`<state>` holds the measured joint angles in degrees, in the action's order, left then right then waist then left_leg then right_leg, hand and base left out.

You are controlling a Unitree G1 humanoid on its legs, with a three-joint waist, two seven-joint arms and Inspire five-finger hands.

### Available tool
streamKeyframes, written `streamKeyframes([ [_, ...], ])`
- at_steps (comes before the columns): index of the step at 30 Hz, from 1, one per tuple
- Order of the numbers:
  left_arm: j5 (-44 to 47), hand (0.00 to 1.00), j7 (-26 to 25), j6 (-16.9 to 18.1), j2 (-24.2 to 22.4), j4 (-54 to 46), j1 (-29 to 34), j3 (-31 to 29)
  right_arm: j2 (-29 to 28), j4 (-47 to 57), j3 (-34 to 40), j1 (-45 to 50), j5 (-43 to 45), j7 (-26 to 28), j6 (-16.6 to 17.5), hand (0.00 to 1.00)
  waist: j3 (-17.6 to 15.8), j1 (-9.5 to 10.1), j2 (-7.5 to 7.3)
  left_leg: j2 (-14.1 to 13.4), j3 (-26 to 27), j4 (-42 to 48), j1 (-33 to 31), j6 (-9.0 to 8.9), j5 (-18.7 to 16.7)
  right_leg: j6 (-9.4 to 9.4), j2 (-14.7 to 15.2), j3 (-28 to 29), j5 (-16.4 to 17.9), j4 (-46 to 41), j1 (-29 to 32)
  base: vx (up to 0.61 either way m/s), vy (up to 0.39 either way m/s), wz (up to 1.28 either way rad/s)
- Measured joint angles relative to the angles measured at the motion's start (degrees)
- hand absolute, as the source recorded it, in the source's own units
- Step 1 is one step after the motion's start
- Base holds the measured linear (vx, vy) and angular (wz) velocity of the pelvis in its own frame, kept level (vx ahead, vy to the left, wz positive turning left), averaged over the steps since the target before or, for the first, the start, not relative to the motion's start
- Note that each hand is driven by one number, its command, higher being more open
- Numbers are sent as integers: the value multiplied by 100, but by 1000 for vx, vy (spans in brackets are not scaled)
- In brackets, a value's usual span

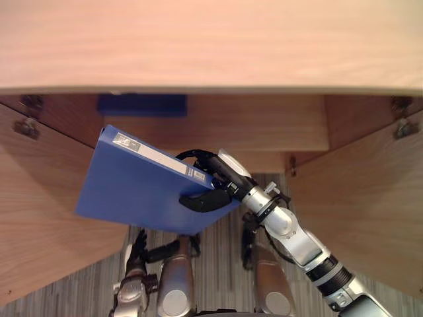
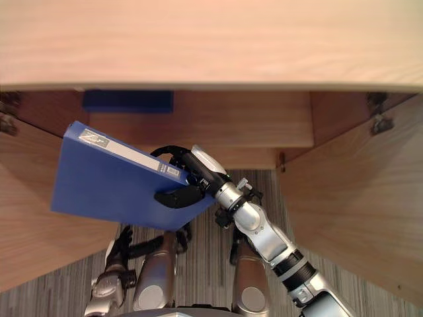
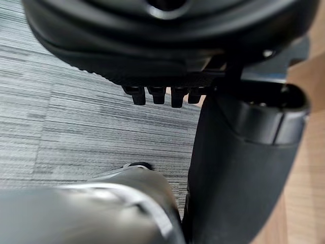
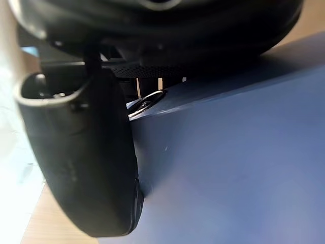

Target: Walk over to the cabinet, pick up the folder, carry it to the office cabinet, place the folder inside the office cabinet, then close the office cabinet door

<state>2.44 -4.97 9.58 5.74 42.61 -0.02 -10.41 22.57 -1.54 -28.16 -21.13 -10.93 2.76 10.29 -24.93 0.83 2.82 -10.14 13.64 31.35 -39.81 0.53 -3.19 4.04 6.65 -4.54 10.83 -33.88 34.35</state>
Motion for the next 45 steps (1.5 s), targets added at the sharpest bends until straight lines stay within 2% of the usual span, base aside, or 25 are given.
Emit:
streamKeyframes([
  [2, 63, 100, -5, 77, 18, -13, -238, 130, -53, -278, 312, -193, 47, -116, -40, 0, -62, 44, 111, -53, -64, 354, -479, 17, -88, 4, 36, -1, 138, -409, 481, -91, 2, 5],
  [6, 98, 100, -6, 77, -22, -357, -444, 76, -300, -301, 1108, -451, 728, -363, -183, 0, -176, 136, 132, -117, -153, 911, -1194, 69, -224, 10, 118, 6, 356, -1078, 1188, -65, -12, 6],
  [9, 217, 100, -3, 73, -58, -755, -543, 34, -587, -245, 1861, -918, 1737, -852, -182, 0, -211, 183, 126, -152, -193, 1342, -1802, 113, -312, 9, 174, 28, 522, -1602, 1810, -57, -26, 5],
  [10, 230, 100, -3, 74, -129, -991, -597, -74, -705, -245, 2274, -1394, 2326, -1121, -174, 0, -263, 234, 126, -189, -195, 1556, -2085, 141, -363, 16, 178, 65, 580, -1840, 2119, -41, -30, -4],
  [13, 343, 100, -5, 80, -218, -1174, -685, -106, -739, -252, 2786, -1910, 3469, -1371, -92, 0, -283, 324, 124, -218, -195, 1731, -2352, 146, -400, 12, 186, 95, 628, -2044, 2401, -12, -26, -2],
  [17, 345, 100, -11, 77, -293, -1307, -695, -99, -905, -256, 3173, -2315, 4844, -1568, 214, 0, -295, 349, 118, -250, -197, 1822, -2411, 155, -436, 3, 195, 85, 678, -2129, 2460, 24, -33, -2],
  [20, 418, 100, -20, 74, -387, -1340, -714, -75, -1116, -317, 3253, -2528, 5317, -1705, 415, 0, -295, 337, 118, -271, -203, 1814, -2411, 145, -442, -9, 192, 56, 687, -2126, 2461, 36, -59, -2],
  [27, 591, 100, -315, 30, -408, -1320, -796, -38, -1634, -1584, 3529, -3526, 5706, -2460, 476, 0, -294, 378, 119, -281, -225, 1752, -2418, 156, -412, -12, 187, -1, 685, -2074, 2455, 15, -56, 1],
  [33, 715, 100, -633, -20, -409, -1219, -939, -47, -2143, -2085, 3833, -3882, 6057, -2916, 573, 0, -292, 396, 121, -267, -299, 1739, -2476, 170, -382, -13, 191, -64, 686, -2042, 2445, 14, -43, 4],
  [34, 715, 100, -664, -34, -412, -1142, -1016, -40, -2240, -2111, 3934, -3983, 6151, -3005, 598, 100, -290, 410, 124, -240, -303, 1702, -2476, 162, -357, -17, 212, -74, 688, -2042, 2449, -13, -40, 10],
  [41, 720, 100, -870, -47, -472, -1065, -1179, 82, -2437, -2155, 4473, -4386, 6603, -3478, 1069, 100, -278, 509, 124, -75, -379, 1436, -2477, 36, -206, -73, 355, -217, 697, -2032, 2455, -32, -65, 17],
  [45, 719, 100, -875, -50, -478, -1027, -1223, 95, -2485, -2086, 4465, -4395, 6581, -3521, 1117, 100, -268, 537, 121, -63, -400, 1344, -2475, 53, -130, -92, 349, -250, 689, -1980, 2454, -3, -65, 4],
])
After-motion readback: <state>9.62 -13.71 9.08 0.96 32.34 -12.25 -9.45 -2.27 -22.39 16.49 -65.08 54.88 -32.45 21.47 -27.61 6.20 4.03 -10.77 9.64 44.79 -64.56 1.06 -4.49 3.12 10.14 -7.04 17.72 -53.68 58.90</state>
